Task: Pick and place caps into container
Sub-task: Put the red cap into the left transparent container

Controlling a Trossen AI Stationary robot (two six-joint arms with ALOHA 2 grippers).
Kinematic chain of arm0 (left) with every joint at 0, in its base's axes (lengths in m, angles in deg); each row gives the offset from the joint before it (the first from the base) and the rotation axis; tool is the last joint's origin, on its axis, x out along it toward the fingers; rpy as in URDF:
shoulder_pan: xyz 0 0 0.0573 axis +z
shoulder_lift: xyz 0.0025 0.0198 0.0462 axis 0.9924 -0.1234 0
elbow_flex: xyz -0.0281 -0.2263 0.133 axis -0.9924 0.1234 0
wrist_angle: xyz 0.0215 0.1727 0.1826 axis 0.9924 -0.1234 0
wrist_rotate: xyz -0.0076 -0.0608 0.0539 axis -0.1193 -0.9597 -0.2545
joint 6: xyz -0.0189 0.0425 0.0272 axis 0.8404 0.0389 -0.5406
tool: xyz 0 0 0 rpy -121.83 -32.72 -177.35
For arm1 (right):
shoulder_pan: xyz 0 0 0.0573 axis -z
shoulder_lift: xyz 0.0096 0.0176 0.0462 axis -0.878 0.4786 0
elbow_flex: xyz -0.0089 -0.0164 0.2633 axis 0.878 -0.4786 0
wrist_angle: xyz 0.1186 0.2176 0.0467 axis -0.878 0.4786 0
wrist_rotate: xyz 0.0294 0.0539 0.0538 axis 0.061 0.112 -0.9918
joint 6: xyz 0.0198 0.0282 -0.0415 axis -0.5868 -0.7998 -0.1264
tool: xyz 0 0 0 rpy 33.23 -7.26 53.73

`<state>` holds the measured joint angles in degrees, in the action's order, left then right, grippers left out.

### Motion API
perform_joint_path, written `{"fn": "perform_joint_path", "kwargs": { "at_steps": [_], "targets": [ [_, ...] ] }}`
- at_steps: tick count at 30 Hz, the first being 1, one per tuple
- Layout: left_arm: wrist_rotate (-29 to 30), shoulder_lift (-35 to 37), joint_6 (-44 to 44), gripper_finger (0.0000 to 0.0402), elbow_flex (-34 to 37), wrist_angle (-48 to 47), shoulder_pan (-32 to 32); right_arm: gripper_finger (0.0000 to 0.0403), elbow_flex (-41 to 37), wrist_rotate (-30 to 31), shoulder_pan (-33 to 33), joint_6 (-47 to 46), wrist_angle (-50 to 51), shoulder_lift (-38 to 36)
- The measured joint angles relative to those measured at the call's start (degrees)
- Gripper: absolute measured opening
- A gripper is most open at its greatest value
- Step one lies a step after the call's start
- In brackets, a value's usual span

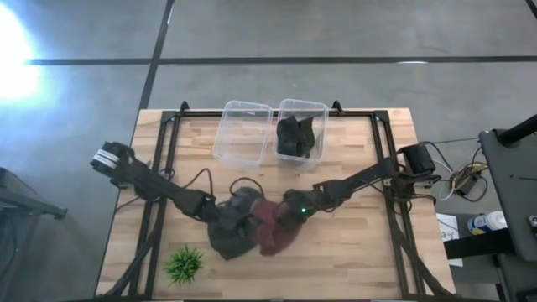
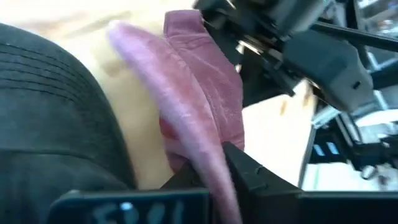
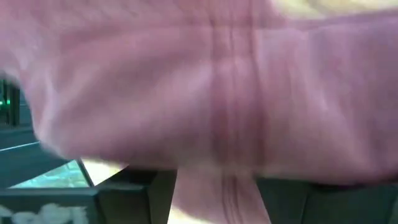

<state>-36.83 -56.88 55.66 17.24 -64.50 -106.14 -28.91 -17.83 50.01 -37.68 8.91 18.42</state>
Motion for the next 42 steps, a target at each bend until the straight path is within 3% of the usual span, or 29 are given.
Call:
{"fn": "perform_joint_path", "kwargs": {
  "at_steps": [8,13,16,21,28,31,33,35,39,42],
  "targets": [
    [1.70,10.51,-0.44,0.0010,0.00,-14.02,-0.02,0.0192,0.04,-0.08,0.33,6.57,1.65,-6.63],
    [1.93,17.33,-5.17,0.0010,-0.21,-10.42,-0.02,0.0192,0.04,-0.12,0.25,15.05,1.86,-13.78],
    [5.19,21.57,-8.76,0.0010,-1.64,-9.76,-0.09,0.0192,-0.02,-0.05,0.27,18.99,2.23,-18.70],
    [19.90,28.10,-19.19,0.0010,-4.05,-10.05,-0.13,0.0192,-0.02,7.90,0.28,24.18,6.14,-27.51],
    [47.64,32.16,-39.54,0.0010,-9.59,-15.22,1.23,0.0192,-0.17,27.34,0.38,23.79,21.69,-35.88],
    [51.62,32.35,-46.34,0.0010,-11.70,-16.07,4.79,0.0192,-0.54,28.61,1.13,21.27,25.61,-37.06],
    [47.49,32.30,-47.00,0.0010,-12.55,-18.04,8.95,0.0192,-0.91,28.63,1.90,19.45,26.89,-37.24],
    [39.43,31.71,-42.71,0.0010,-13.24,-22.43,14.39,0.0192,-1.03,28.59,2.67,18.25,27.44,-36.75],
    [19.72,29.01,-28.54,0.0010,-16.23,-39.14,28.08,0.0192,-1.38,28.17,3.92,16.17,27.76,-35.95],
    [4.89,25.89,-24.92,0.0010,-17.94,-46.69,37.26,0.0192,-1.77,28.14,4.47,15.91,28.24,-35.85]
  ]
}}
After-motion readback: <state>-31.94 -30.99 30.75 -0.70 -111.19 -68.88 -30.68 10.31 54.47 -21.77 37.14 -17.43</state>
